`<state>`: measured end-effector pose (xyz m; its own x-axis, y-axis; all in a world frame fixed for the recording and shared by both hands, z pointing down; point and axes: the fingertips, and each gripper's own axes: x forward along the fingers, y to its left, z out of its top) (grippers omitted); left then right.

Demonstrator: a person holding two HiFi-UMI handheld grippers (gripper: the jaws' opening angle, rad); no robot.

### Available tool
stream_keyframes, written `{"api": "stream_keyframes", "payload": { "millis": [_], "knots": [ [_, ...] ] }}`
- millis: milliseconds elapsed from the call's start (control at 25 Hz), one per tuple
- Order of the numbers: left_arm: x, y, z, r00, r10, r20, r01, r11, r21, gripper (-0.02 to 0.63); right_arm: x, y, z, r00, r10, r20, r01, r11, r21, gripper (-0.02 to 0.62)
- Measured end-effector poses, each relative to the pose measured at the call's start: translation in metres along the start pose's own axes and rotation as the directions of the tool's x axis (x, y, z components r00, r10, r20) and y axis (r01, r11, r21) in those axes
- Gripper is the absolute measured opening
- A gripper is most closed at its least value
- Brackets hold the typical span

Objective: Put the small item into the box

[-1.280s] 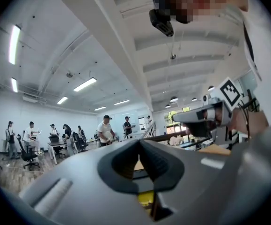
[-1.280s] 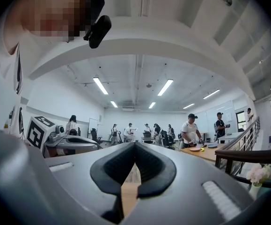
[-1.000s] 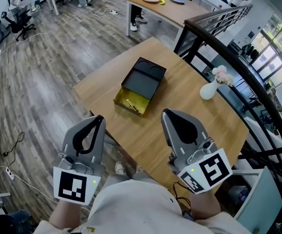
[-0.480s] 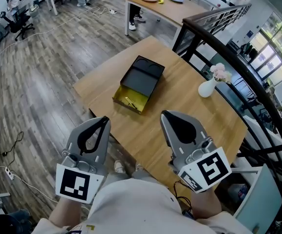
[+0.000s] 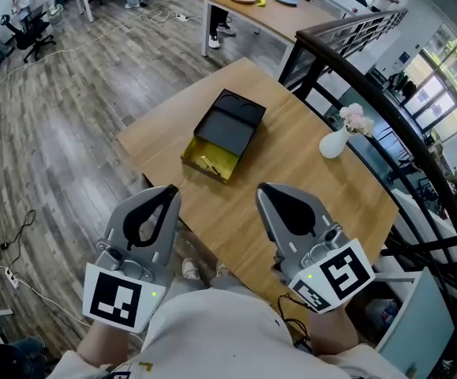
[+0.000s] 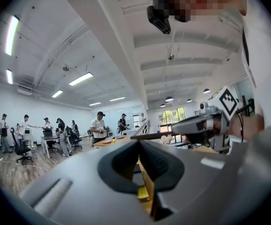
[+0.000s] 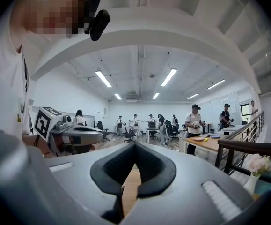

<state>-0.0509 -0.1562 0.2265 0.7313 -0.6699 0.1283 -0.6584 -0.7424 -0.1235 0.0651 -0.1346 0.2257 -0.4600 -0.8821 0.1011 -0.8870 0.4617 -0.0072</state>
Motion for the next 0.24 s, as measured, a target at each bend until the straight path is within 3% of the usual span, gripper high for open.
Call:
{"api": "stream_keyframes", "payload": {
  "millis": [240],
  "knots": [
    [0.0059,-0.0039,-0.0025,1.000,-0.004,-0.003,0.004,1.000,-0.015,0.003,0.0008,-0.0042,-0.0093,1.000,0.015,-0.013,-0.015,0.999,0.032,-0.002]
  ]
}}
